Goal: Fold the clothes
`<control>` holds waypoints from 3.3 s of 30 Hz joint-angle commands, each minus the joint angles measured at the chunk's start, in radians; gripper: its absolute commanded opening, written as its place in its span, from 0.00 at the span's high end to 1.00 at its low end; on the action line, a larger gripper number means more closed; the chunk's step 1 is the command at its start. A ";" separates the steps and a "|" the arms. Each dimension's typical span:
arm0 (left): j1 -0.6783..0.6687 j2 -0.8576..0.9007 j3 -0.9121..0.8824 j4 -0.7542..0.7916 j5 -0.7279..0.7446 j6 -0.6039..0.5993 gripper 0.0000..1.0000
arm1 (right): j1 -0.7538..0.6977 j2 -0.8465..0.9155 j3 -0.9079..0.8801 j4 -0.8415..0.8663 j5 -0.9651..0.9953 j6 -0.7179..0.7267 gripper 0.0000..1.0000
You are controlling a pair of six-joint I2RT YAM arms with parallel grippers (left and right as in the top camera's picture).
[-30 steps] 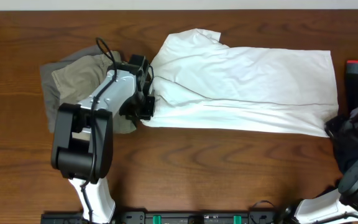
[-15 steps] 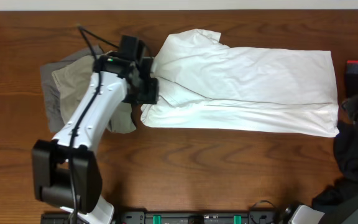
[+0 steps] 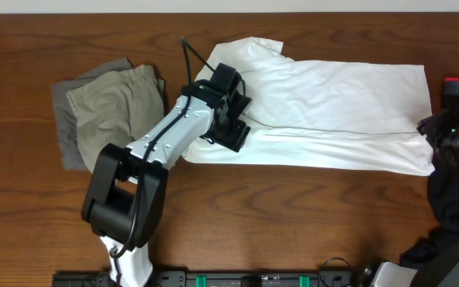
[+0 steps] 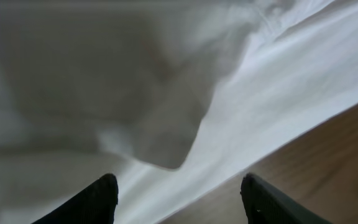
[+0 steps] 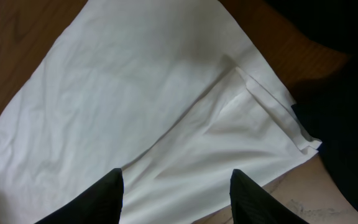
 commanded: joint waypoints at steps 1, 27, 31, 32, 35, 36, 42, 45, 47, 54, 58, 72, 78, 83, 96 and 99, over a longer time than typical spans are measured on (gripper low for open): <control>0.001 0.019 0.003 0.025 -0.031 0.079 0.36 | 0.014 0.004 0.001 0.002 0.000 -0.014 0.46; -0.050 0.061 0.051 0.067 -0.065 0.146 0.94 | 0.014 0.004 0.001 0.002 0.000 -0.014 0.46; -0.069 0.060 0.118 0.078 -0.087 0.229 0.94 | 0.014 0.004 0.001 0.002 0.000 -0.014 0.46; -0.076 0.060 0.129 0.092 -0.087 0.259 0.94 | 0.014 0.004 0.001 0.002 0.000 -0.014 0.46; -0.095 0.060 0.143 0.131 -0.087 0.331 0.94 | 0.014 0.004 0.001 0.002 0.003 -0.014 0.46; -0.100 0.061 0.143 0.140 -0.087 0.351 0.94 | 0.014 0.004 0.001 0.002 0.004 -0.014 0.46; -0.100 0.069 0.141 0.195 -0.087 0.396 0.94 | 0.014 0.004 0.001 0.002 0.003 -0.014 0.46; -0.099 0.082 0.141 0.233 -0.088 0.407 0.94 | 0.014 0.004 0.001 0.002 0.003 -0.014 0.46; -0.099 0.098 0.141 0.262 -0.087 0.406 0.94 | 0.014 0.004 0.001 0.002 0.003 -0.014 0.46; -0.101 0.158 0.141 0.288 -0.084 0.379 0.69 | 0.014 0.004 0.001 -0.006 0.003 -0.014 0.46; -0.100 0.147 0.143 0.280 -0.148 0.321 0.20 | 0.014 0.004 0.001 -0.005 0.003 -0.014 0.47; 0.046 -0.042 0.330 0.179 -0.121 -0.045 0.02 | 0.091 0.008 0.001 0.129 -0.094 -0.101 0.40; 0.194 0.047 0.365 0.364 0.079 -0.100 0.01 | 0.136 0.082 0.002 0.263 -0.095 -0.099 0.36; 0.259 0.170 0.365 0.539 0.235 -0.204 0.03 | 0.150 0.177 0.002 0.397 -0.145 -0.096 0.30; 0.261 0.383 0.365 0.661 0.227 -0.250 0.13 | 0.150 0.408 0.003 0.696 -0.161 -0.119 0.32; 0.261 0.383 0.365 0.644 0.229 -0.250 0.14 | 0.138 0.471 0.027 0.710 -0.163 -0.090 0.34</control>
